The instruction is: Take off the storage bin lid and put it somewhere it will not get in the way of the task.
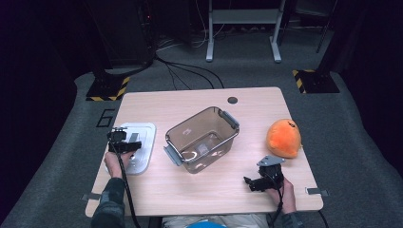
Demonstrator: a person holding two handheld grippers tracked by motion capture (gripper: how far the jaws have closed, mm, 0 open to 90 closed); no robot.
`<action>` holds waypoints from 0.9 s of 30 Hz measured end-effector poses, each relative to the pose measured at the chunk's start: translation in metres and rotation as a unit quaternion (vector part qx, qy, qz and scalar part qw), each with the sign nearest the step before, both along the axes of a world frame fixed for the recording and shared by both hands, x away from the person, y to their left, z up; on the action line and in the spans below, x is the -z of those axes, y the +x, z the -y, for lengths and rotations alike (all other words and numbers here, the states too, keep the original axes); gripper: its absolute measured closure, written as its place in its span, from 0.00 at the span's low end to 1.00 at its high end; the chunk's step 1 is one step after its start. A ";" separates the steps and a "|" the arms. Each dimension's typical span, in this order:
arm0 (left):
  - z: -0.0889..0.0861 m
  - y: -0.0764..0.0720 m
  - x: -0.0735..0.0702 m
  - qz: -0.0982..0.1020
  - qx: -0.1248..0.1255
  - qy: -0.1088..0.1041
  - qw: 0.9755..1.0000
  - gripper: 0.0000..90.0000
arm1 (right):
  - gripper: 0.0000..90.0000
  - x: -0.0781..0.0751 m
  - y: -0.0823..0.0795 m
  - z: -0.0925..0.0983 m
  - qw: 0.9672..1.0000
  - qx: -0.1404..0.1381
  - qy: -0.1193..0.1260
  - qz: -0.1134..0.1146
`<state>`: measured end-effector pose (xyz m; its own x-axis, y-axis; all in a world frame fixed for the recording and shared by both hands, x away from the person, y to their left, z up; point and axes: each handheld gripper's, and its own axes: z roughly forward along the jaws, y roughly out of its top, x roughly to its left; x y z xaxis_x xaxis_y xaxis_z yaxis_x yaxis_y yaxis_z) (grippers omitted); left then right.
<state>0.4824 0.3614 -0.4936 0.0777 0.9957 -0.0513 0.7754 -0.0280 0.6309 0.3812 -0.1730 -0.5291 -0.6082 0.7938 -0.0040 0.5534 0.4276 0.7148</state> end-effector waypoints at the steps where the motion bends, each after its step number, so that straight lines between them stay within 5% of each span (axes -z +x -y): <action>1: 0.001 -0.001 -0.001 0.000 0.009 -0.001 1.000 0.16 | 0.02 0.000 0.000 0.000 1.000 0.000 0.000 0.000; 7: 0.016 -0.009 -0.011 0.007 0.064 -0.004 0.998 0.03 | 0.03 0.000 0.000 0.000 1.000 0.001 0.000 0.000; 14: 0.028 -0.021 -0.017 0.011 0.110 0.004 0.994 0.00 | 0.03 0.000 0.000 0.000 1.000 0.001 0.001 0.001; 15: 0.031 -0.026 -0.017 0.021 0.124 -0.009 0.992 0.00 | 0.03 0.000 0.000 0.000 1.000 0.001 0.001 0.001; 24: 0.044 -0.050 -0.012 0.040 0.169 -0.004 0.985 0.00 | 0.03 0.000 0.000 0.000 1.000 0.001 0.001 0.001; 27: 0.050 -0.058 -0.009 0.037 0.171 0.004 0.985 0.00 | 0.03 0.000 0.000 0.000 1.000 0.003 0.001 0.001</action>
